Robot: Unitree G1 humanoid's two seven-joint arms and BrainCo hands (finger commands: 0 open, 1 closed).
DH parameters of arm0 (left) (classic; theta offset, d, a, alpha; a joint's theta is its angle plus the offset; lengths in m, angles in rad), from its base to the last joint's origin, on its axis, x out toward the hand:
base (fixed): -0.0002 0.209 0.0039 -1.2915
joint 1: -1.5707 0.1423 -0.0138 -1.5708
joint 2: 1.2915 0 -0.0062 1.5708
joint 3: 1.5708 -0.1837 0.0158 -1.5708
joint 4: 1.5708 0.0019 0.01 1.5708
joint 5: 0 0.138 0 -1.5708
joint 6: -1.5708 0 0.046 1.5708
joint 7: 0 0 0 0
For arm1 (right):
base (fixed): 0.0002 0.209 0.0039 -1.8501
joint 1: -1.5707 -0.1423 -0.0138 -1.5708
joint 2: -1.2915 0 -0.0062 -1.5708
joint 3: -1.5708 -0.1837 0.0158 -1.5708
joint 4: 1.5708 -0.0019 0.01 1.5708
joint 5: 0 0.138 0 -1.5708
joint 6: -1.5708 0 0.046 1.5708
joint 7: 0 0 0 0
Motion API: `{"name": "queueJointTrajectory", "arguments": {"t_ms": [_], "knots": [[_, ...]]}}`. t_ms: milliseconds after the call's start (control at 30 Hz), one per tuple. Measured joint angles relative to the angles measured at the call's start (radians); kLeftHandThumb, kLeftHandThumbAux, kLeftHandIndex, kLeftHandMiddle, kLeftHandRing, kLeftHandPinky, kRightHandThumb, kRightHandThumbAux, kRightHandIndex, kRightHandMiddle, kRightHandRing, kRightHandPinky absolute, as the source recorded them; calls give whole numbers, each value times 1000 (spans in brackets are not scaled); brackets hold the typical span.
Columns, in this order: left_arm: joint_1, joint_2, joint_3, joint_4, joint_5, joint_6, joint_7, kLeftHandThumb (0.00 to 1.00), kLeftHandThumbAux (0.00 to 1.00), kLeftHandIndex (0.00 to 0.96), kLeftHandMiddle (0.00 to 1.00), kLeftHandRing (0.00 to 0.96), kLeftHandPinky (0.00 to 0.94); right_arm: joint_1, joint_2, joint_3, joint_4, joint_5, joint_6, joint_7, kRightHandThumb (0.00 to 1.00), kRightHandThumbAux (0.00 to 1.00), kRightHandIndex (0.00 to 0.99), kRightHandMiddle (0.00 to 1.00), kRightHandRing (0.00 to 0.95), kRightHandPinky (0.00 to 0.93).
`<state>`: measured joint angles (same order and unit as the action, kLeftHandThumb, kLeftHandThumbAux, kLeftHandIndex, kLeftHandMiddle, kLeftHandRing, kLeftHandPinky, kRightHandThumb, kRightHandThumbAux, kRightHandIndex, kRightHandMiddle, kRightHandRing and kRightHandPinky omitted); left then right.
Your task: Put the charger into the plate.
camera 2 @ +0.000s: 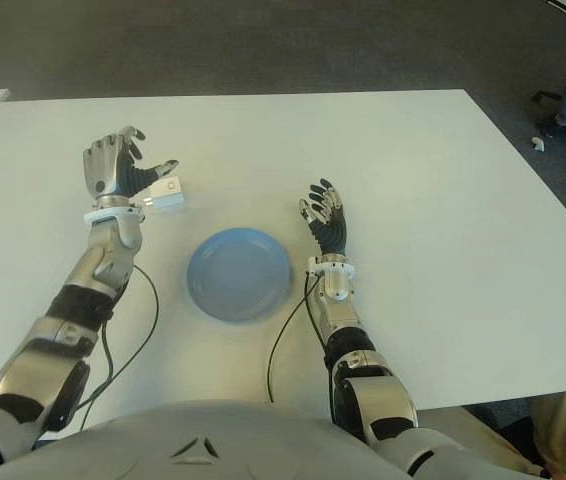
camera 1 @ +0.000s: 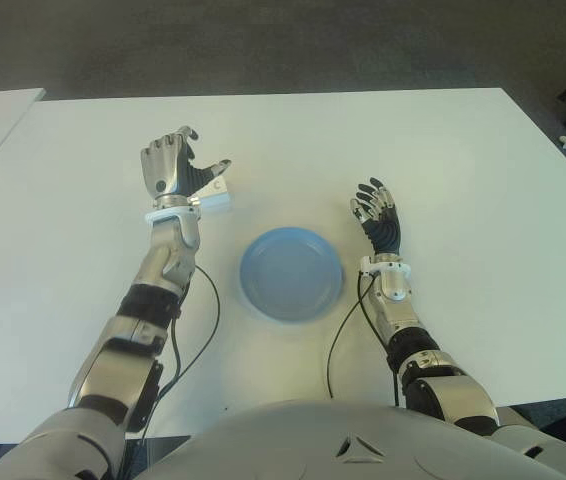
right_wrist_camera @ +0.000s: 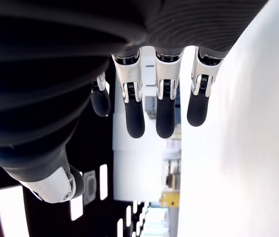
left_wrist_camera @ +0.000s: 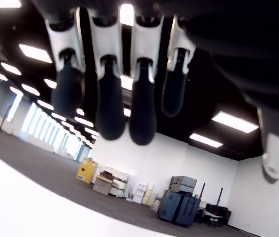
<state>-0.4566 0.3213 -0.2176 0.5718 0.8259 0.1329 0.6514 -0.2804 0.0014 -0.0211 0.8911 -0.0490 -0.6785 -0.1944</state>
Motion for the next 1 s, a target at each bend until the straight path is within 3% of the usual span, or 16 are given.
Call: {"name": "queueJointTrajectory", "arguments": {"t_ms": [133,333,600,1000], "knots": [[-80,13,-61,147,20,-39,5,386,377,75,24,22,28,-1,2,0,0,1,-1,8,82,673,126,263,246,243],[-147,17,-133,343,22,-145,43,374,307,10,2,2,2,-1,4,-2,0,4,-3,18,93,705,138,280,257,253],[-187,10,-205,574,18,-284,71,351,270,0,0,0,0,0,5,-3,0,6,-4,29,81,735,147,297,268,255],[-235,0,-281,709,19,-317,44,137,338,0,0,0,0,1,4,-5,0,6,-13,30,36,743,163,314,278,263]]}}
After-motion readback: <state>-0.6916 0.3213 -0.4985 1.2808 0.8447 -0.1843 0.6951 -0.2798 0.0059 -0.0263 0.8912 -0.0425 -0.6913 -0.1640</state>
